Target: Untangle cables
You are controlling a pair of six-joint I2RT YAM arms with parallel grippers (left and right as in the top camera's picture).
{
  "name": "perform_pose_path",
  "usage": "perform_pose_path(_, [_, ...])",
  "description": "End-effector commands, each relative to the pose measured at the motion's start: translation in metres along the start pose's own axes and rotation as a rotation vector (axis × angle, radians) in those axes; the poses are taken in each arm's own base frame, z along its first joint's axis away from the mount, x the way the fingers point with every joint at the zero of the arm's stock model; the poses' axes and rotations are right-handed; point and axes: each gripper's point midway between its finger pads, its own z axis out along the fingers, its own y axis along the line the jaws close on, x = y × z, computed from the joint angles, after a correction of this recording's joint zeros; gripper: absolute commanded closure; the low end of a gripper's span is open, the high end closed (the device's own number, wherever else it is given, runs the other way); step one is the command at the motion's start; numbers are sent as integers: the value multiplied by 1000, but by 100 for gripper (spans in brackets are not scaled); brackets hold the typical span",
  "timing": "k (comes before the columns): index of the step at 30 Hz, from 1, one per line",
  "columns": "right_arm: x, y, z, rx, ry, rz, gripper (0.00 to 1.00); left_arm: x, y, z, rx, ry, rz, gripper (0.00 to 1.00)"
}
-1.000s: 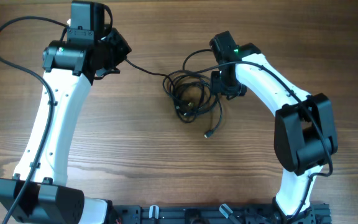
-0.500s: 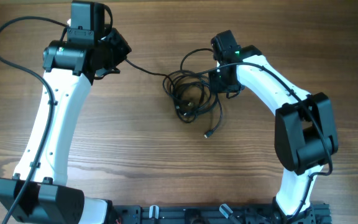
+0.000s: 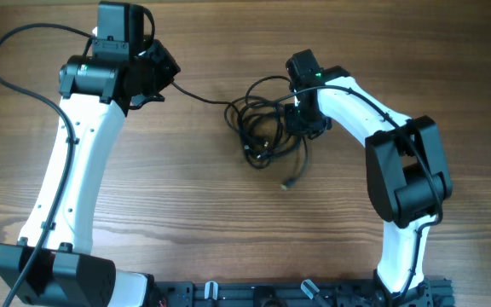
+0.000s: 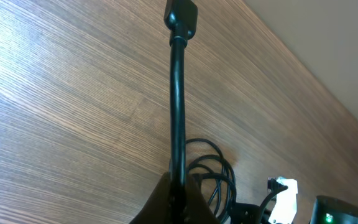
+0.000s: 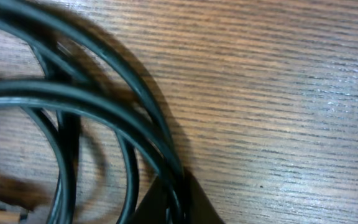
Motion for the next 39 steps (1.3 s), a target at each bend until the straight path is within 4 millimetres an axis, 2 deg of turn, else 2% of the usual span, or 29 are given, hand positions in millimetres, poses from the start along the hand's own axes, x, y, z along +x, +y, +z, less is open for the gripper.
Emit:
perform_pose_path(1, [0,-12,-17,9,39,56,96,-15,16,4,-73,-63,7,96])
perform_pose_path(3, [-21,-25,-69,-10,-51,83,96,-29,31,2,-107,-99,-24,96])
perform_pose_path(4, [-33,-29,-102,-38,-117,65,96,-36,40,1,-119,-109,-47,96])
perform_pose_path(5, [-45,-33,-154,-104,-216,9,96,-44,50,-1,-132,-121,-72,96])
perform_pose_path(6, [-51,-41,-189,-129,-287,-2,96,-52,61,-3,-147,-133,-98,96])
perform_pose_path(7, [-55,-56,-238,-139,-390,15,96,-60,75,-5,-166,-144,-130,96])
perform_pose_path(9, [-51,-97,-317,-115,-564,101,96,-73,101,-11,-202,-164,-187,96])
perform_pose_path(11, [-39,-128,-370,-111,-689,169,96,-85,124,-17,-230,-187,-241,96])
perform_pose_path(13, [-23,-160,-406,-115,-784,256,96,-96,148,-24,-257,-211,-294,96])
perform_pose_path(14, [-15,-175,-415,-115,-809,301,96,-100,158,-27,-269,-221,-313,96])
perform_pose_path(16, [-3,-198,-424,-136,-836,361,96,-106,177,-33,-293,-235,-355,96])
perform_pose_path(19, [3,-214,-424,-153,-837,424,96,-110,191,-38,-314,-241,-349,96])
perform_pose_path(23, [8,-240,-423,-69,-844,537,96,-114,208,-45,-387,-260,-292,96])
perform_pose_path(28, [-3,-214,-408,-176,-788,411,96,-116,209,-46,-399,-252,-219,96])
perform_pose_path(29, [-11,-180,-402,-298,-762,255,96,-118,208,-46,-396,-258,-200,96])
perform_pose_path(30, [-13,-167,-398,-333,-744,209,96,-120,205,-45,-380,-261,-193,96])
perform_pose_path(31, [-16,-154,-390,-354,-709,179,96,-122,195,-41,-321,-252,-157,96])
perform_pose_path(33, [-23,-117,-367,-393,-619,68,96,-126,144,-33,-51,-213,-9,96])
perform_pose_path(35, [-27,-89,-345,-405,-537,15,96,-128,93,-44,213,-214,120,96])
perform_pose_path(37, [-32,-57,-327,-438,-470,-50,96,-130,42,-78,475,-245,190,96])
perform_pose_path(38, [-36,-50,-317,-426,-443,-51,96,-133,21,-102,584,-262,177,96])
perform_pose_path(39, [-40,-54,-304,-378,-408,19,96,-136,3,-127,675,-279,156,96])
